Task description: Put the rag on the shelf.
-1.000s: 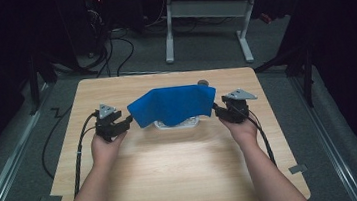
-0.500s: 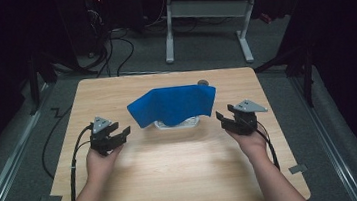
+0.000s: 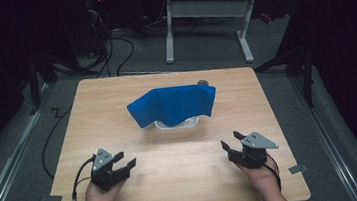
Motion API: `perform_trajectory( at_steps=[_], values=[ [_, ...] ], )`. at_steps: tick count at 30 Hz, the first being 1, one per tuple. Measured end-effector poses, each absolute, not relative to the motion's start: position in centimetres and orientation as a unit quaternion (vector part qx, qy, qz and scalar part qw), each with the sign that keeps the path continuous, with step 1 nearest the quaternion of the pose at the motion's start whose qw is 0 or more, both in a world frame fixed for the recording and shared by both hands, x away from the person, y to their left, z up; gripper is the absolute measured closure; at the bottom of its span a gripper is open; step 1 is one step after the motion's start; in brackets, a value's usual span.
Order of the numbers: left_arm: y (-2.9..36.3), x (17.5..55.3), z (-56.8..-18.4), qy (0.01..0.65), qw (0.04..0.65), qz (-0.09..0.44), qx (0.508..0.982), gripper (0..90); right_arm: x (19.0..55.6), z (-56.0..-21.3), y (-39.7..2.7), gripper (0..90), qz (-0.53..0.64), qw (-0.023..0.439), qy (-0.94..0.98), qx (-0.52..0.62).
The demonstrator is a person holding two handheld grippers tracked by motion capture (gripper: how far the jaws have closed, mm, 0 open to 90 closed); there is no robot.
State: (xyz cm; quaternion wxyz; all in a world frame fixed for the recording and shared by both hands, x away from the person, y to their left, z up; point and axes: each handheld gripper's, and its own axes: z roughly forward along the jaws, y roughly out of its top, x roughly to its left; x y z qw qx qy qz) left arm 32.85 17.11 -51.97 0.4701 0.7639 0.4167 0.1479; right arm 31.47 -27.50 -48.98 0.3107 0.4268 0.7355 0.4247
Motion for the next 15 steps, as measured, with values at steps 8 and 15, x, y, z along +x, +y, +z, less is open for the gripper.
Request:
perform_trajectory(
  at_steps=[8, 15],
  values=[
    [16.4, 28.7, -52.2, 0.390, 0.435, 0.154, 0.797, 42.6, 27.7, -51.4, -27.7, 43.0, 0.414, 0.277, 0.744, 0.446],
    [16.9, 29.3, -52.5, 0.407, 0.441, 0.148, 0.786, 42.1, 28.2, -51.7, -27.7, 41.0, 0.418, 0.275, 0.742, 0.446]
  ],
)
